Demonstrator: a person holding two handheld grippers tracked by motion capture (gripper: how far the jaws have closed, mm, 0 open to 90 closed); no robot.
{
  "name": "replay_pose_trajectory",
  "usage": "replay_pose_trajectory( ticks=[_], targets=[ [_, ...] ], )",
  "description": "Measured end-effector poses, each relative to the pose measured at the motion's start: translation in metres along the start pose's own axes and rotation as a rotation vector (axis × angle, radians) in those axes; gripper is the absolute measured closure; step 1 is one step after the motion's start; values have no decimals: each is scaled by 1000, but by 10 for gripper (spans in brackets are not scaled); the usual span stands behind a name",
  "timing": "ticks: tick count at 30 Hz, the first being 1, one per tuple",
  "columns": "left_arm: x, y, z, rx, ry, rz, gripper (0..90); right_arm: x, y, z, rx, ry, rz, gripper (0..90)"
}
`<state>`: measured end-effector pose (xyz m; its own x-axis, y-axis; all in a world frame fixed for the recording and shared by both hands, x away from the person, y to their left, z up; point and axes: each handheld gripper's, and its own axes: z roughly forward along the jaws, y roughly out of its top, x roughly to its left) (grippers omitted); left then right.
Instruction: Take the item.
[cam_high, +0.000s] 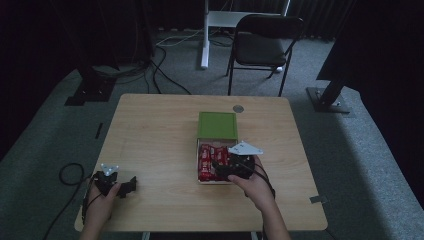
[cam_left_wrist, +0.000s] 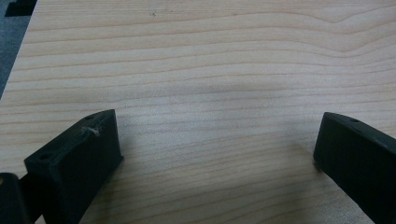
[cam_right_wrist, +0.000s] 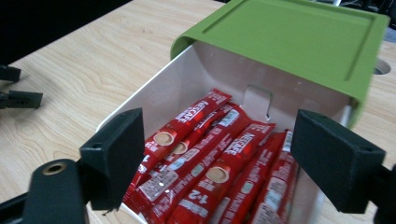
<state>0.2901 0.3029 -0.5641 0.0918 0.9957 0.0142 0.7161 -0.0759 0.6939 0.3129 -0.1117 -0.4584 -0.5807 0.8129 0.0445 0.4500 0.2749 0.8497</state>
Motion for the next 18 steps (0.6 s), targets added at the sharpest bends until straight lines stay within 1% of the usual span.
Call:
replay_pose_trajectory(
  ticks=[2,3,5,11,13,15,18],
  targets=[
    [0,0,0,0,0,0,12,4,0,4,5,-1,-3,190],
    [0,0,0,0,0,0,12,6,0,7,8,-2,-9,210],
    [0,0,0,-1,0,0,11,9,-1,10,18,-8,-7,218],
    [0,0,0,0,0,0,11,17,-2,21,41,16,6,257],
    [0,0,0,0,0,0,12,19,-3,25,59,9,0,280],
    [0,0,0,0,0,0,12,21,-4,30,69,18,10,280],
    [0,0,0,0,0,0,12,25,-6,37,79,25,5,274]
  ],
)
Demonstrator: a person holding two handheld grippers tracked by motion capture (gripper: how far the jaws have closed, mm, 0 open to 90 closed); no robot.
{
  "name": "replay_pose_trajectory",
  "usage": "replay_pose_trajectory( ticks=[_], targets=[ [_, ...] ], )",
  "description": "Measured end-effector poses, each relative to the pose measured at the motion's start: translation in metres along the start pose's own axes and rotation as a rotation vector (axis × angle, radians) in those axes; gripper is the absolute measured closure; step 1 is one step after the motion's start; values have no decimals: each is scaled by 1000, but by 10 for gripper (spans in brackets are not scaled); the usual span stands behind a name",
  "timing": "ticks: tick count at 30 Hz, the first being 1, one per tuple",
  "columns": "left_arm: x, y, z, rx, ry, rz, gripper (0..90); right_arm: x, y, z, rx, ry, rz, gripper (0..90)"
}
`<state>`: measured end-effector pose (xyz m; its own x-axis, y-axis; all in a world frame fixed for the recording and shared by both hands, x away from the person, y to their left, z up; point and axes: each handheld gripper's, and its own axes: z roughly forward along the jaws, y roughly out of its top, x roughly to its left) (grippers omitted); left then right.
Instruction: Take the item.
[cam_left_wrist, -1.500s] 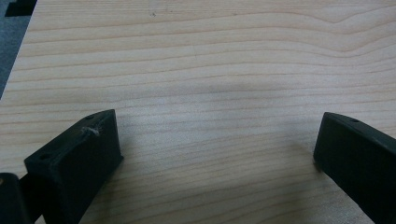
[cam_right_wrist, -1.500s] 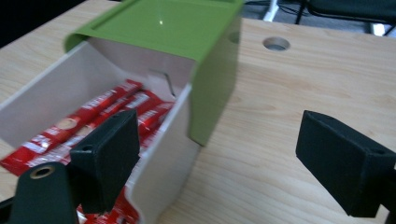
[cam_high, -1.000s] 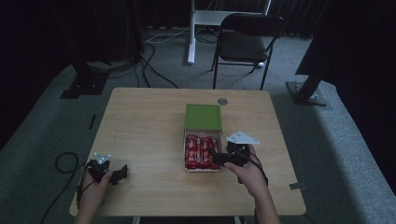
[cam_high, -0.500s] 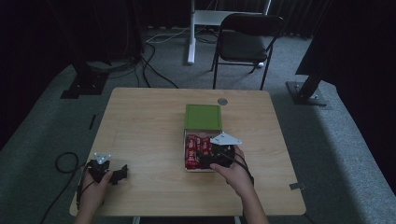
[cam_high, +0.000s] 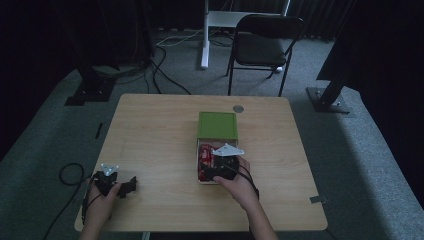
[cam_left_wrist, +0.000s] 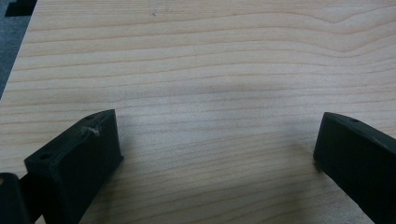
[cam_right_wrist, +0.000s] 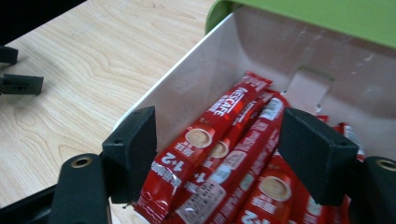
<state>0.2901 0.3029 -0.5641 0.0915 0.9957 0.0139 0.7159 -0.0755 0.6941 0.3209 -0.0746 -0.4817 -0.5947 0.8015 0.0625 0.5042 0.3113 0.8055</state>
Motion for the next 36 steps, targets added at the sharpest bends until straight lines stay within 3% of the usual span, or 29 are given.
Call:
replay_pose_trajectory(
  ticks=[9,20,24,27,31,36],
  targets=[
    [0,0,0,0,0,0,12,2,-5,14,55,25,-7,372],
    [0,0,0,0,0,0,12,3,-2,23,86,0,-1,462],
    [0,0,0,0,0,-1,12,1,-1,28,97,22,38,497],
    [0,0,0,0,0,0,12,2,2,31,113,12,56,517],
    [0,0,0,0,0,0,12,-2,7,36,130,8,113,542],
    [0,0,0,-1,0,-1,12,0,8,39,118,-20,110,610]
  ],
)
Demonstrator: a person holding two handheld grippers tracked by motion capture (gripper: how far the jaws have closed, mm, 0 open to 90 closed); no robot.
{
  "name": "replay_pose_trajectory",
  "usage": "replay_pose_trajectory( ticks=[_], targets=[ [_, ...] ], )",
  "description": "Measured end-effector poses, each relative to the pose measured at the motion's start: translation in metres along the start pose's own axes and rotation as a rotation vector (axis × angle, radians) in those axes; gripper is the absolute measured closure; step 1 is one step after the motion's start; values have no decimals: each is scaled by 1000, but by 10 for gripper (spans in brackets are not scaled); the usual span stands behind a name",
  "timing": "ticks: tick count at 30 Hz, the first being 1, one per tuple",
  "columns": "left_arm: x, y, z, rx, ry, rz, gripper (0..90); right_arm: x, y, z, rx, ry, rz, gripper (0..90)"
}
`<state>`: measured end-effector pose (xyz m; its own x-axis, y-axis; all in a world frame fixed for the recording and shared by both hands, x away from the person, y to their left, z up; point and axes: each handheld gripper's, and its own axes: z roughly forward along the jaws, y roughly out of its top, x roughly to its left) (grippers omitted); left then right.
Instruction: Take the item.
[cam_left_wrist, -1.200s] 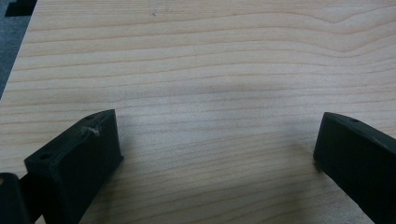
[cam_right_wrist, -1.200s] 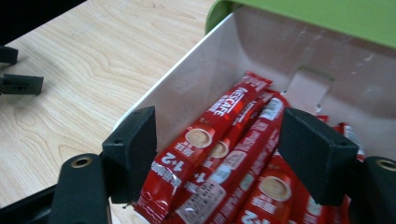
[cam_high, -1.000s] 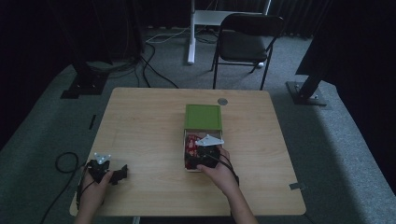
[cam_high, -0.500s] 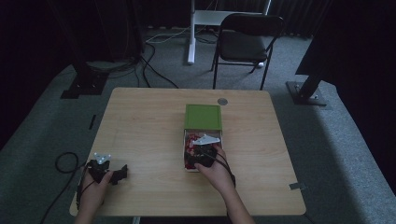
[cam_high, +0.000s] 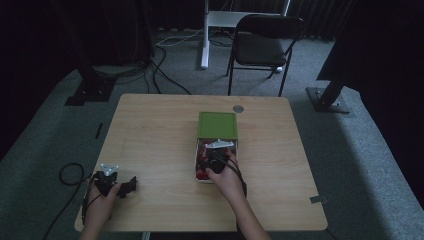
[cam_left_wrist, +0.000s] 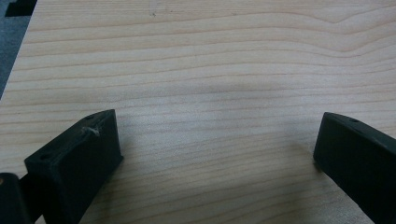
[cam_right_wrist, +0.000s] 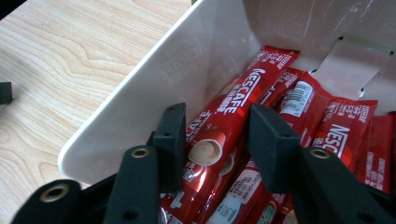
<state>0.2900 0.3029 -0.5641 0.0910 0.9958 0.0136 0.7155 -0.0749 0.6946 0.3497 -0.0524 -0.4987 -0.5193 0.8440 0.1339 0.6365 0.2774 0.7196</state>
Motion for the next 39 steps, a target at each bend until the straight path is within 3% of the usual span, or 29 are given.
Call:
replay_pose_trajectory(
  ticks=[9,20,29,39],
  targets=[
    [0,0,0,1,0,0,12,-4,-3,-9,-39,-7,37,816],
    [0,0,0,1,0,0,12,-8,-5,-22,-83,17,55,827],
    [0,0,0,1,0,0,12,-12,-8,-39,-110,56,88,830],
    [0,0,0,1,0,0,12,-17,-15,-60,-137,88,92,831]
  ],
)
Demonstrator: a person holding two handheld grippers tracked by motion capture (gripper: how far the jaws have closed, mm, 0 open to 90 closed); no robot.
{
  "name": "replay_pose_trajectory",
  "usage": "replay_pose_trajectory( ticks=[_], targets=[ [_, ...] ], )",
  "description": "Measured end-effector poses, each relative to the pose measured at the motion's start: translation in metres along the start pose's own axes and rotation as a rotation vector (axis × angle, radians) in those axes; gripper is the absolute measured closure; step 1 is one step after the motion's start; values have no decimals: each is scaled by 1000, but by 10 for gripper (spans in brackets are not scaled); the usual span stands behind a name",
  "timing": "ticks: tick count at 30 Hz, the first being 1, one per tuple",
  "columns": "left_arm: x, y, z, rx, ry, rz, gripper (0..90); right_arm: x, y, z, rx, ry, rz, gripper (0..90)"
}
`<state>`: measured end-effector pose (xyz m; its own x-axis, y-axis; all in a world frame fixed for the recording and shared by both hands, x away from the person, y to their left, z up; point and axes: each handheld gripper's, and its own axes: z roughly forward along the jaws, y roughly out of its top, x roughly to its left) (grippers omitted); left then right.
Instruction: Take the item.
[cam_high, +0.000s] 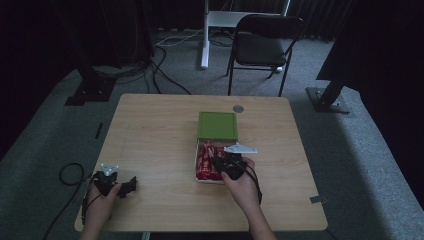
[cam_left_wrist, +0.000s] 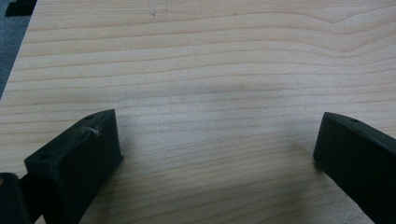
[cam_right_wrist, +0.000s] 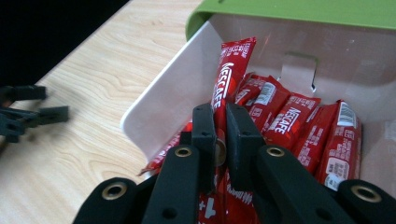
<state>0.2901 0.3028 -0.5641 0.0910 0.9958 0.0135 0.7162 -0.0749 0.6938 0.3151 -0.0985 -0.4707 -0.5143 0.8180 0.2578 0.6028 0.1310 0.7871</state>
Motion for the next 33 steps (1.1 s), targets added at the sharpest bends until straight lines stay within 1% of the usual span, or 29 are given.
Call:
replay_pose_trajectory(
  ticks=[1,3,4,5,9,20,22,23,27,33],
  targets=[
    [0,0,0,0,0,0,12,0,0,-2,3,-1,-5,831],
    [0,0,0,0,0,0,12,-1,0,-7,-8,17,6,831],
    [0,0,0,0,0,0,12,-1,0,-10,0,23,5,831],
    [0,0,0,0,0,0,12,-1,0,-11,-3,30,6,831],
    [0,0,0,0,0,1,12,-2,0,-20,-11,44,6,831],
    [0,0,0,0,0,1,12,-4,2,-44,-71,72,8,831],
    [0,0,0,0,0,1,12,-5,3,-48,-86,71,6,831],
    [0,0,0,0,0,0,12,-5,4,-50,-85,70,5,831],
    [0,0,0,0,0,0,12,-10,7,-56,-104,70,16,831],
    [0,0,0,0,0,1,12,-18,10,-63,-126,43,15,831]
  ],
)
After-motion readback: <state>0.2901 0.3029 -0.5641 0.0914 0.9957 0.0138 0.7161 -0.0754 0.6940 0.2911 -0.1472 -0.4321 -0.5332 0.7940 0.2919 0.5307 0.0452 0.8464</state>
